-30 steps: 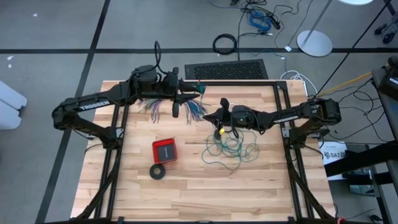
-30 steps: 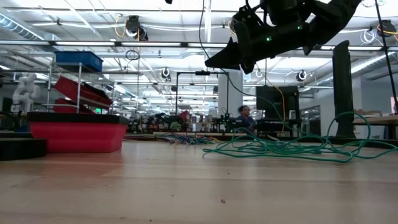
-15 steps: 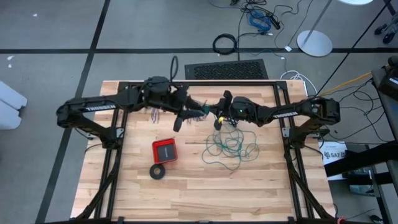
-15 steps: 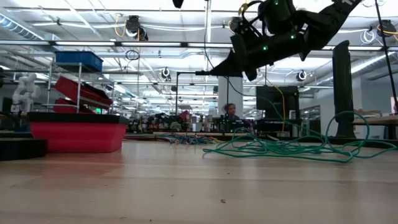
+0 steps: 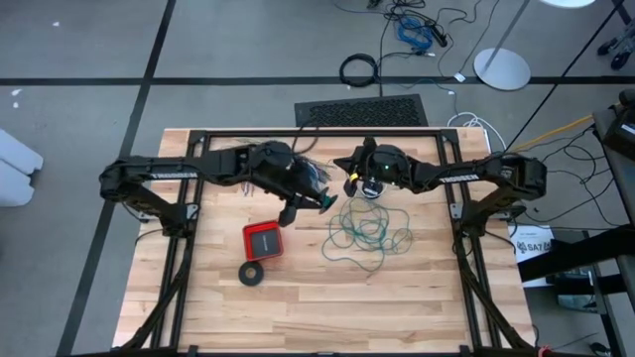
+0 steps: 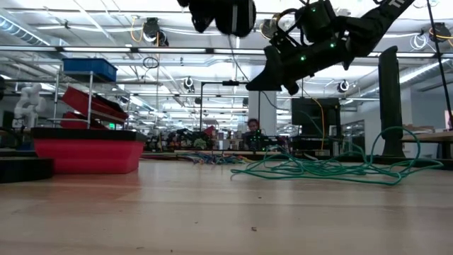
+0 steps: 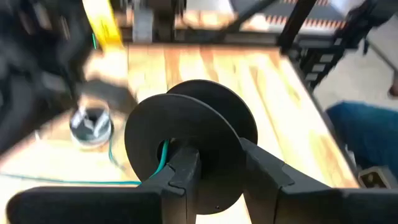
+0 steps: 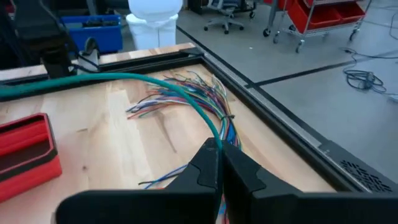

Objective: Coil cords
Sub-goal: Coil the green wire onto the spool

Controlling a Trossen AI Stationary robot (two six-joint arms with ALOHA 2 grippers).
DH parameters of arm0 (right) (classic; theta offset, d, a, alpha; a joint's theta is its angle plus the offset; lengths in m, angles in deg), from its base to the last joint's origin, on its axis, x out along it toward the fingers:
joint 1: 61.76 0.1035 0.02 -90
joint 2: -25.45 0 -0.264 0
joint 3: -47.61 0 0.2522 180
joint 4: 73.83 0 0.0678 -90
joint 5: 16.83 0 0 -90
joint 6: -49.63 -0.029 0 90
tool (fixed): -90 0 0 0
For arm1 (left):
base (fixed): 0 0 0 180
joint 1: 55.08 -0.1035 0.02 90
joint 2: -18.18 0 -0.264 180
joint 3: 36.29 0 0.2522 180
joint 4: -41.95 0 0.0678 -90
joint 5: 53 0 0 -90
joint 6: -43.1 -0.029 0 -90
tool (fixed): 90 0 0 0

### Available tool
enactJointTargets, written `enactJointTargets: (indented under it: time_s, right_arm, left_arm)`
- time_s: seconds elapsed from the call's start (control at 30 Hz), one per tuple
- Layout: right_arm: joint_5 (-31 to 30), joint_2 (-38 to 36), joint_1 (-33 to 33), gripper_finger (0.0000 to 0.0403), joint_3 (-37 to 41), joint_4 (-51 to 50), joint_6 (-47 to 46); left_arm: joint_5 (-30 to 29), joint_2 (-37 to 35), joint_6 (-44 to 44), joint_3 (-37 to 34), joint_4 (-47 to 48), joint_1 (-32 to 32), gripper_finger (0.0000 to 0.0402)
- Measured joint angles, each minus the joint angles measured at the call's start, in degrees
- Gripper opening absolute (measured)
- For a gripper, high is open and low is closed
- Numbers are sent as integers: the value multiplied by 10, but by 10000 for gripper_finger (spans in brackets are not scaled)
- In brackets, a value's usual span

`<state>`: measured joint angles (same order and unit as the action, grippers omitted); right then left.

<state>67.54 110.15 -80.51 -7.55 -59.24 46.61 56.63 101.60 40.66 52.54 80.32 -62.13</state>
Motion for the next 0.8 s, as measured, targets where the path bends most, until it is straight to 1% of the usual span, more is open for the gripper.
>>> enactJointTargets:
  time_s: [0.1,0.33,0.5,0.63,0.8]
  right_arm:
    - [0,-21,-1,0,0,-11,0]
    - [-1,-73,4,0,0,-72,-8]
    - [-2,-101,18,0,0,-106,-14]
    - [-2,-121,33,0,0,-115,-17]
    - [-2,-145,51,0,0,-115,-17]
  left_arm:
    - [-18,16,-12,0,24,0,98]
    - [-141,31,-57,0,45,-3,98]
    - [-204,31,-76,0,38,-22,98]
    - [-229,31,-86,0,39,-41,98]
    - [-234,34,-90,0,41,-66,98]
